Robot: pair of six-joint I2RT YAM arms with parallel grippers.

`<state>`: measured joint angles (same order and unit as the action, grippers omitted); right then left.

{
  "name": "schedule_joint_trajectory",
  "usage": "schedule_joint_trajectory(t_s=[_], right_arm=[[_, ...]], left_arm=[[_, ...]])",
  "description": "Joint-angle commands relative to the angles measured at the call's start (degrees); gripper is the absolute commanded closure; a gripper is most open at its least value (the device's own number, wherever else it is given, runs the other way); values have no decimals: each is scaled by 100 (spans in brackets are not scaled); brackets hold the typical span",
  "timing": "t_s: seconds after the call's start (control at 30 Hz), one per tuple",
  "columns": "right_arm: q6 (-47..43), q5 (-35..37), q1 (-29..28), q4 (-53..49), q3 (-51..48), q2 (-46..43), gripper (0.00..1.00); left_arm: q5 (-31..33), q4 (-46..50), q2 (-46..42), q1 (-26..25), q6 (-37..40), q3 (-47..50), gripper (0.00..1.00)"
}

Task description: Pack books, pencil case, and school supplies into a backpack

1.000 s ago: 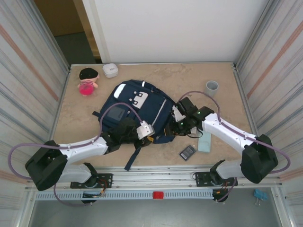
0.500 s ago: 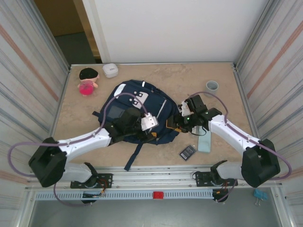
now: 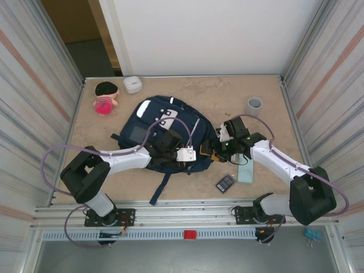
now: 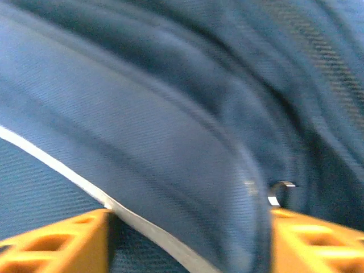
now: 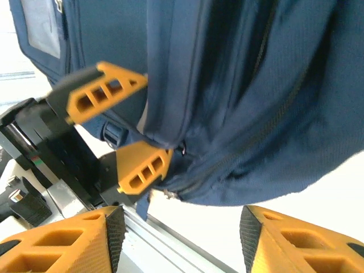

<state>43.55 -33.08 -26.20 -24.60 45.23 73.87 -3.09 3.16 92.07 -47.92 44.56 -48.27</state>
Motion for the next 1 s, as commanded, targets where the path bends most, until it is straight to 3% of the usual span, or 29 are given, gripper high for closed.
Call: schedule_joint_trajectory(t_s=[0.0, 0.07, 0.1, 0.3, 0.53, 0.63, 0.73, 0.8, 0.87, 0.97], right_arm=[[46, -85, 66, 21, -68, -163, 42], [2, -51, 87, 62, -41, -281, 39], [4, -16, 93, 86, -36, -357, 37], [19, 48, 262, 439, -67, -882, 31], [684, -468, 309, 1751, -11, -702, 20], [1021, -585, 236, 2228, 88, -359, 20], [774, -397, 68, 1630, 519, -75, 21], [552, 218, 11, 790, 762, 77, 30], [435, 691, 17, 223, 736, 228, 50], [510, 996, 74, 181, 313, 374, 66]], left_arm=[[226, -417, -84, 71, 40, 34, 80], [-45, -629, -462, 122, -263, 183, 99], [-177, -710, -713, 160, -453, 232, 100], [-1337, -1045, -2123, 804, -1748, 433, 100], [-2410, -1419, -2668, 1508, -2430, 508, 100], [-2545, -1625, -2698, 1621, -2582, 564, 100], [-2561, -1748, -2719, 1637, -2749, 587, 100], [-2582, -2116, -2781, 1680, -3017, 716, 100], [-2594, -2438, -2841, 1749, -3290, 806, 100], [-2526, -2624, -2917, 1811, -3442, 781, 100]])
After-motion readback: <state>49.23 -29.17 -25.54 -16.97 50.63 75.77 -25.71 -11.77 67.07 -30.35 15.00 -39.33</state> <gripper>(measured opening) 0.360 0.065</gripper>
